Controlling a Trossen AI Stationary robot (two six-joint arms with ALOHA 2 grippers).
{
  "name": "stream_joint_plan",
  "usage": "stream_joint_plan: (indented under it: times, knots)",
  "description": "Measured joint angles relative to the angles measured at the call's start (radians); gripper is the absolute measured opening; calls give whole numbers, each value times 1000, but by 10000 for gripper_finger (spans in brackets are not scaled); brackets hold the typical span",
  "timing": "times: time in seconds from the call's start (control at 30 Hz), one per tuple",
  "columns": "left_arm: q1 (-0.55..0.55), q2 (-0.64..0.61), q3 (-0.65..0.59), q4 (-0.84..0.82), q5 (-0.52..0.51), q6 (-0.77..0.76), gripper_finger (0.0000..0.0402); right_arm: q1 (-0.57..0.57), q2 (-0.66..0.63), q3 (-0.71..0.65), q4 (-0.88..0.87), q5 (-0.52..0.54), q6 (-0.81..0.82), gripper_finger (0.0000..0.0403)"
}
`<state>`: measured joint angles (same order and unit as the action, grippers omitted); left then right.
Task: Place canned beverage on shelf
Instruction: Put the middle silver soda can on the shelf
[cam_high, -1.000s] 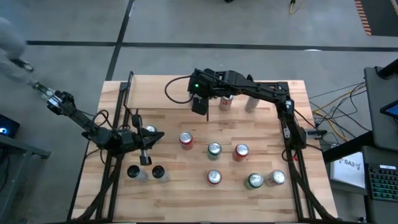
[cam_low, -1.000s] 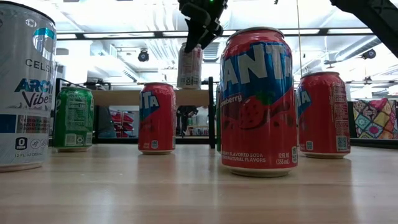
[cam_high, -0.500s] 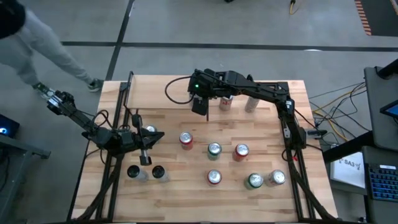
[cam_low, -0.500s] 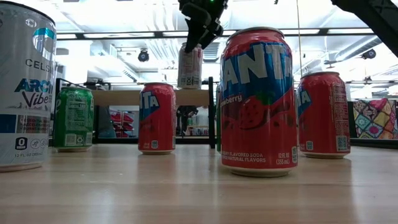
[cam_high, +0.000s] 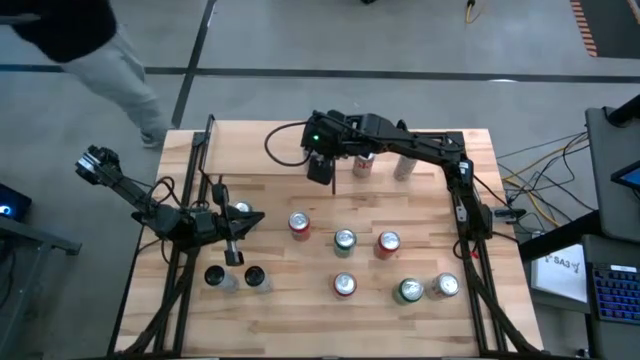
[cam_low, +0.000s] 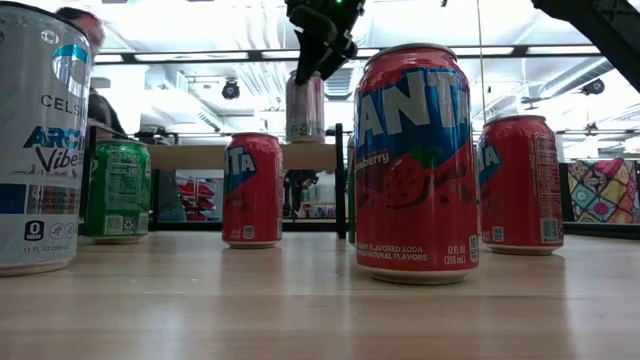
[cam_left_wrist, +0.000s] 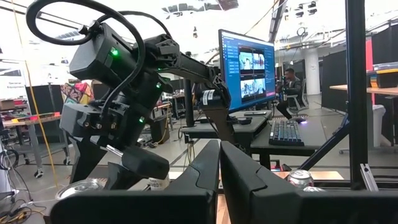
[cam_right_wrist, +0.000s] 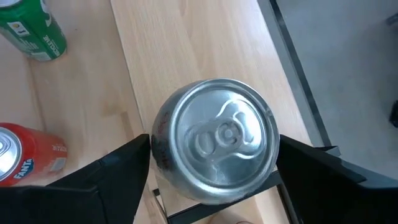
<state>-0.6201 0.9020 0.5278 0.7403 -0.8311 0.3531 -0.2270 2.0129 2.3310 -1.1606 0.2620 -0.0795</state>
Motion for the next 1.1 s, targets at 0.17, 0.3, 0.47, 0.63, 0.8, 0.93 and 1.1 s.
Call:
stream_joint_plan:
  times: [0.17, 0.3, 0.47, 0.63, 0.8, 0.93, 1.1]
  knots:
    - [0, 0, 0, -1, 0, 0, 0, -6, 0, 0, 12, 0, 0, 333]
    - [0, 0, 0, -1, 0, 0, 0, -7, 0, 0, 38, 0, -3, 333]
    - [0, 0, 0, -1, 0, 0, 0, -7, 0, 1, 38, 0, -1, 333]
    - [0, 0, 0, -16, 0, -27, 0, -3, -6, 13, 36, 1, 18, 329]
    - [4, 13, 0, -30, 0, -84, 0, 13, -46, 19, 32, 1, 34, 327]
    - [28, 52, 0, -31, 1, -128, 0, 37, -97, 20, 14, 0, 13, 327]
    - [82, 118, 0, -32, 1, -180, 0, 89, -160, -3, 1, 0, -65, 326]
